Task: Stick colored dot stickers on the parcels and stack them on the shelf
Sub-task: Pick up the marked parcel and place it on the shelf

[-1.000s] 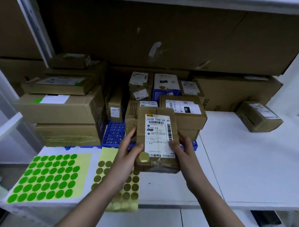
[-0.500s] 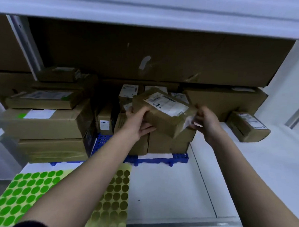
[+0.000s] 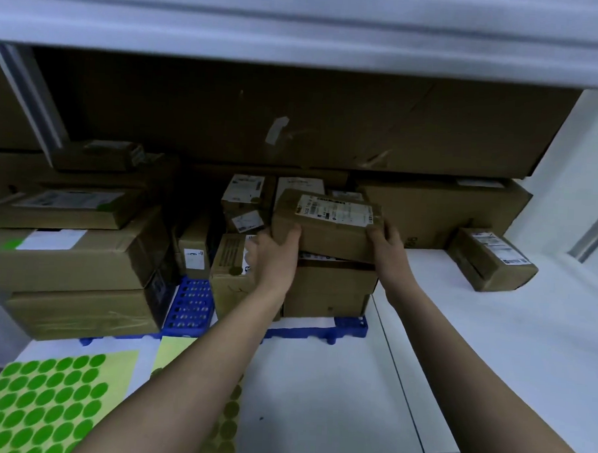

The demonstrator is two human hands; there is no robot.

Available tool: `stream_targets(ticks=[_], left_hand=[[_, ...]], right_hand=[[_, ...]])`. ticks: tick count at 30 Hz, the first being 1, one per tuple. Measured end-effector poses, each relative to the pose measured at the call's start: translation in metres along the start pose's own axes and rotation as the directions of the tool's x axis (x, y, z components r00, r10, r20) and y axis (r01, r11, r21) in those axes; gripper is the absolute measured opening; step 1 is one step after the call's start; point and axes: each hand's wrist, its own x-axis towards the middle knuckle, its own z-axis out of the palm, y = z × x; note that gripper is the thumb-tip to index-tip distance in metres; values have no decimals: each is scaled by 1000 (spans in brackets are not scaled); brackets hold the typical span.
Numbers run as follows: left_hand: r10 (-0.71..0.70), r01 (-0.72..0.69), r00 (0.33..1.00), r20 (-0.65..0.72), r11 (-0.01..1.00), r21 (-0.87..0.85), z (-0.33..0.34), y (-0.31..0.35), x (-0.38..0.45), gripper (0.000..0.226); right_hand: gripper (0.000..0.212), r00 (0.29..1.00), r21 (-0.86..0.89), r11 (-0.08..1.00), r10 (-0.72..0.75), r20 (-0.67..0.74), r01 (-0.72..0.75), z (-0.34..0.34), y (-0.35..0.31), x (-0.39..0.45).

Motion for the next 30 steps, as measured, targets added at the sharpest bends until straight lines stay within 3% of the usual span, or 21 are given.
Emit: stream_targets(ticks=[6, 10, 15, 17, 19, 21, 23, 26, 28, 30], left_hand=[[41, -40, 999, -13, 992, 122, 2, -19, 0, 57], [38, -35, 999, -15, 984, 175, 4, -24, -2, 49], [56, -59, 998, 24, 991, 123, 5, -28, -2, 53], [115, -111, 993, -39, 989, 101, 6, -27, -6, 58], [317, -299, 938, -140, 944, 138, 6, -20, -16, 62], [549, -517, 817, -177, 833, 196, 13, -6, -27, 60], [702, -663, 700, -131, 707, 244, 26, 7, -35, 59], [817, -802, 576, 25, 558, 213, 61, 31, -48, 57], [810, -825, 564, 163, 541, 163, 87, 44, -57, 55], [717, -777, 620, 318, 617, 126, 123, 53, -66, 57]], right_hand=[[74, 999, -148, 989, 19, -48, -26, 1, 16, 6], [59, 998, -128, 992, 13, -53, -19, 0, 23, 12], [60, 1000, -8, 1000, 26, -9, -26, -4, 27, 16], [60, 1000, 26, 999, 21, -14, -20, -7, 30, 15], [56, 999, 40, 999, -4, -54, 6, -13, 32, 15], [51, 995, 48, 999, -9, -98, 14, -26, 35, 16], [49, 990, 35, 999, -13, -143, 19, -42, 40, 21], [48, 977, 11, 999, -27, -211, 30, -79, 46, 34], [49, 970, -24, 1000, -18, -244, 13, -104, 50, 44], [52, 963, -91, 996, -4, -270, -21, -134, 57, 57]])
